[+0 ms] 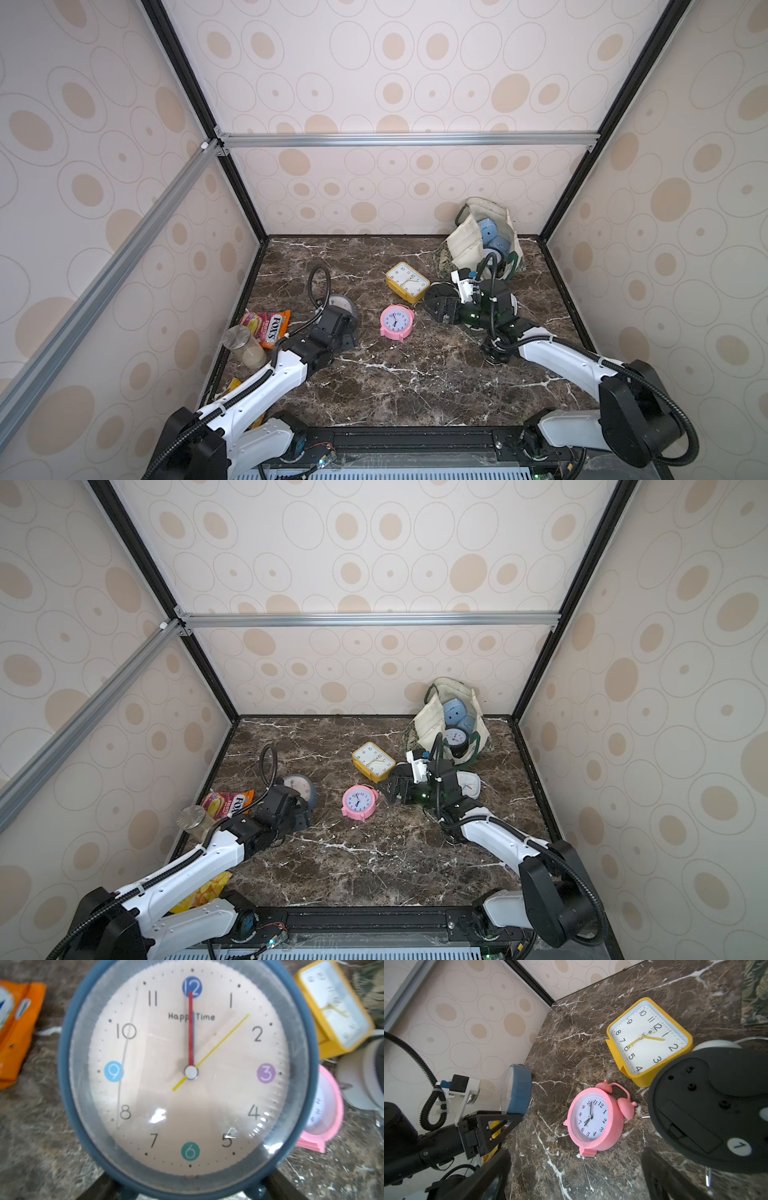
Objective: Put the alarm clock into the canvas bag
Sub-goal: Pick up the alarm from the center of the board.
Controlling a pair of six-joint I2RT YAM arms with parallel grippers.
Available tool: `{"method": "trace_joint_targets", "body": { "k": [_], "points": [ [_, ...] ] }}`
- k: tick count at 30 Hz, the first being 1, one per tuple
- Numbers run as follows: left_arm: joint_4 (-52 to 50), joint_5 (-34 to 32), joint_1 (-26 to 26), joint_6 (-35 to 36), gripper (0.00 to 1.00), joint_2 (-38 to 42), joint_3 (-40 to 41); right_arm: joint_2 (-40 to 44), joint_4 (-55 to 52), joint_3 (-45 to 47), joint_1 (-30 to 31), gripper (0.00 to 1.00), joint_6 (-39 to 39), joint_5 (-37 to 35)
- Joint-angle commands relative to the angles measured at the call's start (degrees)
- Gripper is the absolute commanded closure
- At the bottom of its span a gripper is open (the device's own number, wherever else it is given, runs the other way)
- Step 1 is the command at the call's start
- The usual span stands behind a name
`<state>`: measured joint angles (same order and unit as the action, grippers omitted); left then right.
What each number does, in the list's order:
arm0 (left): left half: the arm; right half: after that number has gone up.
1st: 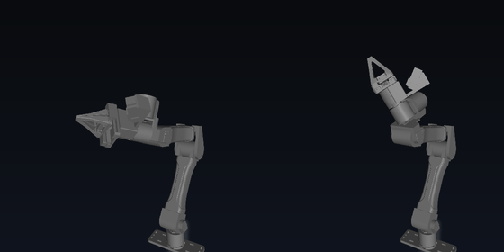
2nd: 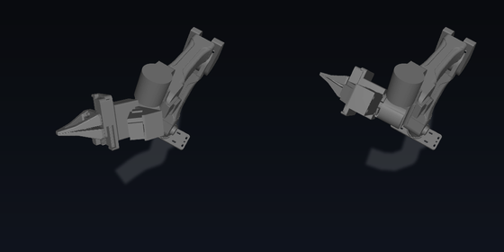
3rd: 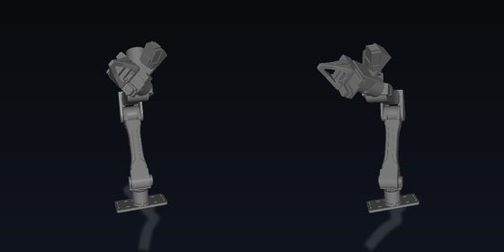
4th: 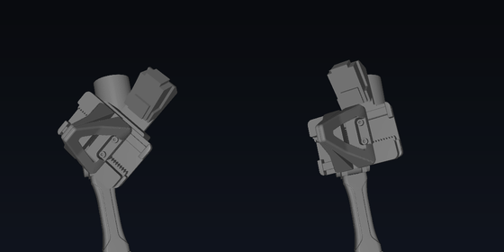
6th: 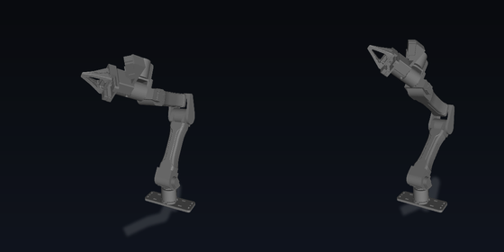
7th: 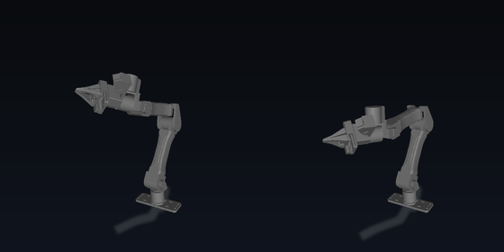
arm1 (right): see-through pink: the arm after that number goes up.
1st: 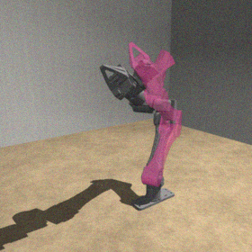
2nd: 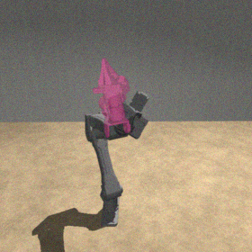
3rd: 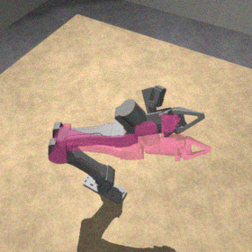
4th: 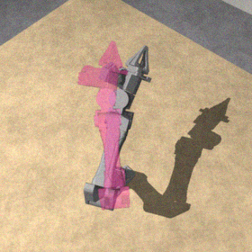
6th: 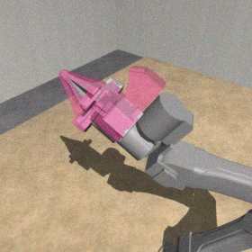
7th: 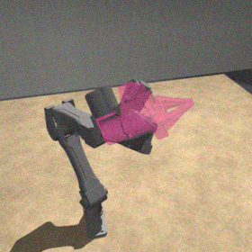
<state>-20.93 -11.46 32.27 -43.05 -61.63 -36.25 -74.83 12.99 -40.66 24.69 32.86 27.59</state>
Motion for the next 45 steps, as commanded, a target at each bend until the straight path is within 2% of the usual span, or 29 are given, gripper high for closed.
{"method": "trace_joint_targets", "body": {
  "k": [1, 5, 11, 15, 25, 31, 38, 45],
  "points": [
    [9.7, 1.0, 4.5, 10.0, 0.46, 1.1, -3.2, 1.4, -5.9, -3.5, -1.5, 0.0, 2.9, 4.0],
    [16.1, 4.7, 9.6, 17.7, 0.45, 0.6, -3.7, -0.2, -16.0, -9.4, -1.7, 0.0, 2.6, 7.6],
    [20.8, 11.4, 13.2, 24.2, 0.45, -1.6, -4.0, -1.9, -17.0, -11.4, -1.6, 0.0, 3.4, 12.0],
    [23.5, 14.4, 14.5, 25.2, 0.45, -1.6, -3.8, -3.7, -17.1, -13.0, -0.3, 0.0, 2.8, 14.8],
    [23.6, 13.0, 16.2, 25.0, 0.44, -3.6, -4.8, -5.0, -8.1, -13.0, 3.5, 0.01, 7.6, 19.3],
    [24.1, 12.6, 16.3, 24.8, 0.44, -3.5, -4.8, -4.8, -10.3, -13.2, 3.7, 0.1, 6.8, 17.7],
    [24.0, 12.2, 16.4, 24.5, 0.44, -4.1, -5.0, -5.4, -12.9, -14.3, 4.3, 0.29, 5.7, 16.7],
    [24.5, 12.5, 16.5, 24.2, 0.44, -4.2, -4.8, -5.0, -13.3, -14.0, 4.6, 0.42, 5.5, 15.3]
  ]
}}
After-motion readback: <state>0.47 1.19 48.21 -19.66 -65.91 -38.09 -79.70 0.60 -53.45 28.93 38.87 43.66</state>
